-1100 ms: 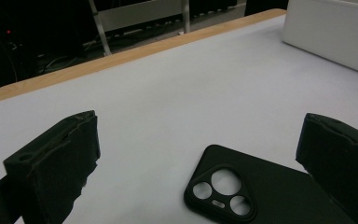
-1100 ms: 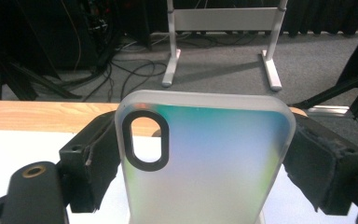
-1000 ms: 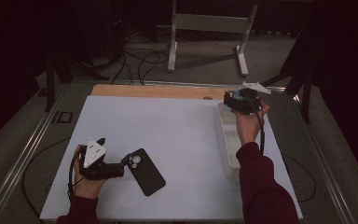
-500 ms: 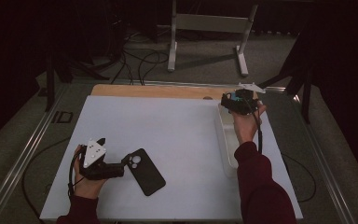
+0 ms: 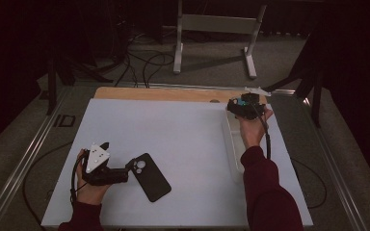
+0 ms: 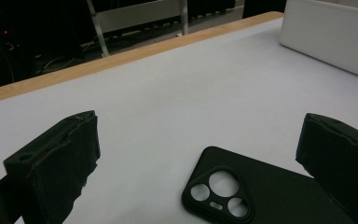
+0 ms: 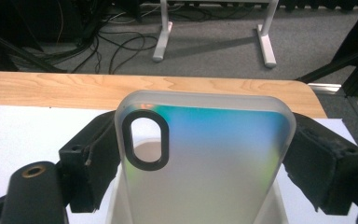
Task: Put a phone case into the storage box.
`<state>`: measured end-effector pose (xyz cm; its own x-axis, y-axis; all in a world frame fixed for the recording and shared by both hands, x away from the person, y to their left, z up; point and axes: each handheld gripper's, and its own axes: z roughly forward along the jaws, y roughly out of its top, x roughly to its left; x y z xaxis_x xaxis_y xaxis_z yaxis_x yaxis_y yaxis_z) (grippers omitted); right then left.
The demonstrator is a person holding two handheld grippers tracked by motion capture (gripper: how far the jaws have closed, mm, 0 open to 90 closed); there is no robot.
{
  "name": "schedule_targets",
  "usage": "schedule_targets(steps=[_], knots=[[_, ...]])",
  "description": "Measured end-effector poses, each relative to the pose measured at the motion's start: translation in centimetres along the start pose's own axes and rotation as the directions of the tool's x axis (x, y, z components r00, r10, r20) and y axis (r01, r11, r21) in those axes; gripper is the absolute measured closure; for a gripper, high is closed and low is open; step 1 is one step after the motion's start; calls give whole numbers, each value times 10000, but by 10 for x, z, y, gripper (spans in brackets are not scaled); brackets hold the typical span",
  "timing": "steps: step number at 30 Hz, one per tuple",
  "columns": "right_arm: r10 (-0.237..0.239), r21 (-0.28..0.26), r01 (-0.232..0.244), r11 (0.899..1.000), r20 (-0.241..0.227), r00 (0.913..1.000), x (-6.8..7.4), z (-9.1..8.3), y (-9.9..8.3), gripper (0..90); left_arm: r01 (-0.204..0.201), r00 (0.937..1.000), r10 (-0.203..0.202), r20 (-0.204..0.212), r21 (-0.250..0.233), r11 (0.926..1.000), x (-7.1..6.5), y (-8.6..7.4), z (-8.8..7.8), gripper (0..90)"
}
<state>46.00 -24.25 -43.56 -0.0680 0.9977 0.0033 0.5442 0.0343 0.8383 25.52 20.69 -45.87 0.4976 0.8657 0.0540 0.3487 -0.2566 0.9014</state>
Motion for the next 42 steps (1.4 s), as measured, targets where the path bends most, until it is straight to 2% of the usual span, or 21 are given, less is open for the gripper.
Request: schedule_targets(steps=[7, 14, 24, 30, 40, 42], knots=[[14, 364, -15, 9993, 15, 10000, 0, 5, -3, 164, -1, 10000, 1, -8, -8, 10000, 0, 0, 0, 1], [24, 484, -26, 9988, 46, 10000, -1, 8, -4, 163, 4, 10000, -4, -14, -10, 10000, 0, 0, 0, 0], [-34, 445, 32, 9990, 36, 10000, -2, 9, -4, 155, 41, 10000, -41, -19, -23, 10000, 1, 0, -1, 1], [-33, 286, 36, 9996, -71, 10000, -3, 8, -2, 95, 56, 10000, -56, -25, -17, 10000, 1, 0, -1, 0], [-2, -119, -2, 9999, -349, 9994, -5, -4, 2, 84, 90, 9999, -90, -73, 7, 10000, 2, -1, -2, 0], [-28, -157, 20, 9999, -519, 9986, -5, -9, 3, 85, 125, 9999, -124, -85, 8, 9999, 3, -1, -2, 1]])
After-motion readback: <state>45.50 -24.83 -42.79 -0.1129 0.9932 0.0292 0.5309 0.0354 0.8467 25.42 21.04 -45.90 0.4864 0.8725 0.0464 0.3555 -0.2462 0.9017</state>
